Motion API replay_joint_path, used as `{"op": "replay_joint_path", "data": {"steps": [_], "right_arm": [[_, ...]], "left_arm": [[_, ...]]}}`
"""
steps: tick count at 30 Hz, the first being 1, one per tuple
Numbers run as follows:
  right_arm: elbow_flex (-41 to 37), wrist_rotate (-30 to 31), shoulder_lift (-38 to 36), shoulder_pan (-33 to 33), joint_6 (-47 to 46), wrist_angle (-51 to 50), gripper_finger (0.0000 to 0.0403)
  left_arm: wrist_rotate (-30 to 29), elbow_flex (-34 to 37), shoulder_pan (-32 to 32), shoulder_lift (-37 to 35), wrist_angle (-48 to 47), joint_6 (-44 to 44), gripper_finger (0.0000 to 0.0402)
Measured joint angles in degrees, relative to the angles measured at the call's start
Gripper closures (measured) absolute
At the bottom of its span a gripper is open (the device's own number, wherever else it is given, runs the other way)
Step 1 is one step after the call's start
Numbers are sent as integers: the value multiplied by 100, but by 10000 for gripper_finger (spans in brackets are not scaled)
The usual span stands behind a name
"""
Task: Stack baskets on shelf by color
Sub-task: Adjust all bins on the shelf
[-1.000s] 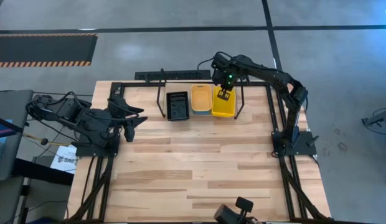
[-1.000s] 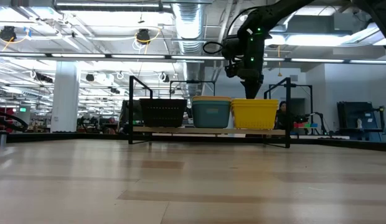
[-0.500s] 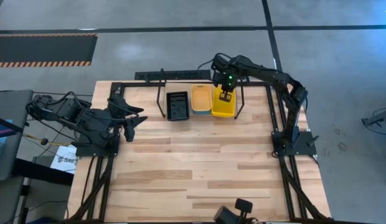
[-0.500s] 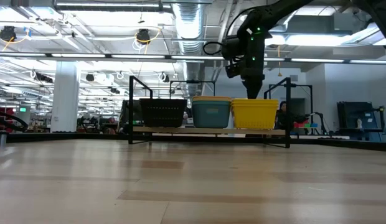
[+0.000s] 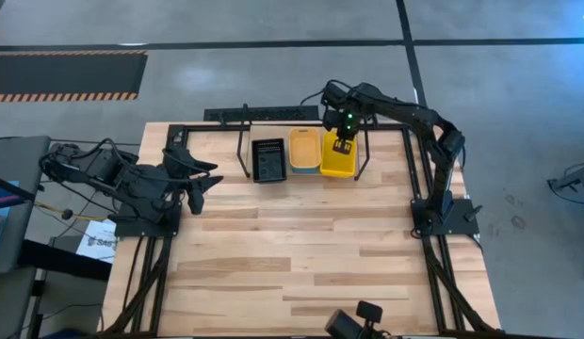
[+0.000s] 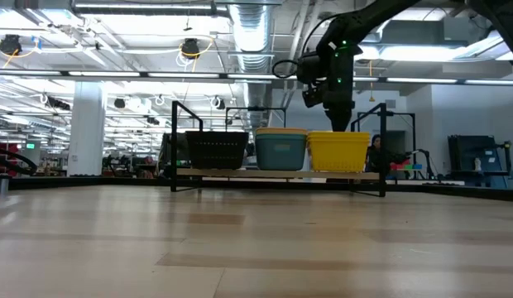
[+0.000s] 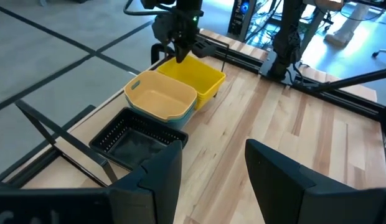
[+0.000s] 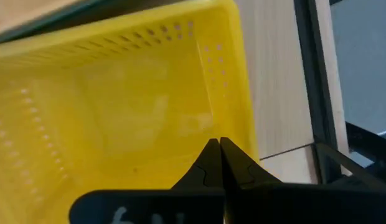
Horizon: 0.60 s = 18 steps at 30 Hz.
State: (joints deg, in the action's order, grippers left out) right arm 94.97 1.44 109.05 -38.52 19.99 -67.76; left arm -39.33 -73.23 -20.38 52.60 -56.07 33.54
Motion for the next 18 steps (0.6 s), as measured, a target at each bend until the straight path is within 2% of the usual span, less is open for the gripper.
{"op": "replay_joint_path", "data": {"steps": [9,18], "right_arm": [[-654,63,6,-105,104,462,403],[-666,423,3,-179,534,694,403]], "left_arm": [[-18,0,-2,0,2,11,237],[-59,0,-2,0,4,11,237]]}}
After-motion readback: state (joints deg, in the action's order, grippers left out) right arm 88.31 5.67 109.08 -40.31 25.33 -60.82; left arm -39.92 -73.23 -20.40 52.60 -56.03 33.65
